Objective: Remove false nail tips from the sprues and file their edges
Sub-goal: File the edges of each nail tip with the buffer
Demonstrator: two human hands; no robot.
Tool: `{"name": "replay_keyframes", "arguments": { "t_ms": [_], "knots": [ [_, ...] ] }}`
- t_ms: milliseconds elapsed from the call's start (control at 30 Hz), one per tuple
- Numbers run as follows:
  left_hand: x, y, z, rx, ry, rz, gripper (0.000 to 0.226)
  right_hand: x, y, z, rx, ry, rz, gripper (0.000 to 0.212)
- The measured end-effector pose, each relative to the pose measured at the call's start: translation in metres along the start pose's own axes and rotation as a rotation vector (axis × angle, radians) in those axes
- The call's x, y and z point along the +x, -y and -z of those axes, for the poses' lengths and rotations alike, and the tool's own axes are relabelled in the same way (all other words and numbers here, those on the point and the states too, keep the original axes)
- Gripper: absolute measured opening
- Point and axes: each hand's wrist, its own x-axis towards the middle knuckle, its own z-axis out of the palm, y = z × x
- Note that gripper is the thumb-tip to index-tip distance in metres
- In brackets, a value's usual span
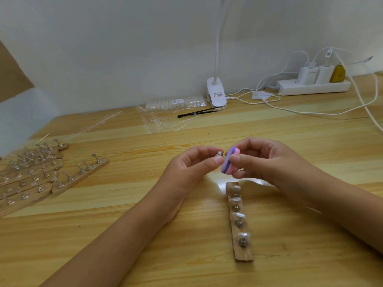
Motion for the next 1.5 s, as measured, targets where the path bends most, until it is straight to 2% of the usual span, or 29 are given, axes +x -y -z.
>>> {"name": "replay_keyframes", "arguments": {
  "t_ms": [133, 267, 400, 600, 800, 967, 1133, 1267, 1400, 1500],
  "knots": [
    [0.001, 0.001, 0.0, -0.003, 0.005, -0.01, 0.033, 0.001, -0.001, 0.0, 0.024, -0.045, 0.027, 0.035],
    [0.0, 0.0, 0.0, 0.002, 0.027, -0.027, 0.03, 0.001, -0.001, -0.002, 0.0, 0.011, -0.005, 0.038],
    [0.0, 0.0, 0.0, -0.007, 0.017, -0.032, 0.026, 0.002, 0.0, -0.001, 0.054, -0.051, 0.042, 0.045],
    [-0.001, 0.0, -0.001, 0.009, 0.015, -0.008, 0.024, -0.001, 0.003, -0.003, -0.046, -0.007, 0.044, 0.037],
    [0.0, 0.0, -0.001, -0.022, -0.011, -0.01, 0.021, -0.003, 0.008, -0.004, 0.028, -0.118, 0.122, 0.032],
    [0.0, 0.001, -0.002, -0.007, -0.019, -0.003, 0.023, -0.002, 0.006, -0.003, -0.046, -0.064, 0.062, 0.035],
    [0.001, 0.002, -0.002, -0.006, -0.019, 0.002, 0.022, -0.001, 0.006, -0.003, -0.007, -0.111, 0.103, 0.031],
    [0.001, 0.002, -0.002, -0.002, -0.023, 0.003, 0.024, -0.002, 0.006, -0.005, -0.065, -0.021, 0.041, 0.032],
    [0.0, 0.0, -0.003, 0.003, -0.036, -0.01, 0.024, -0.002, 0.008, -0.004, -0.013, -0.111, 0.106, 0.031],
    [0.0, 0.001, -0.002, 0.039, -0.024, -0.004, 0.032, -0.002, 0.008, -0.004, -0.05, -0.057, 0.063, 0.034]
  ]
}}
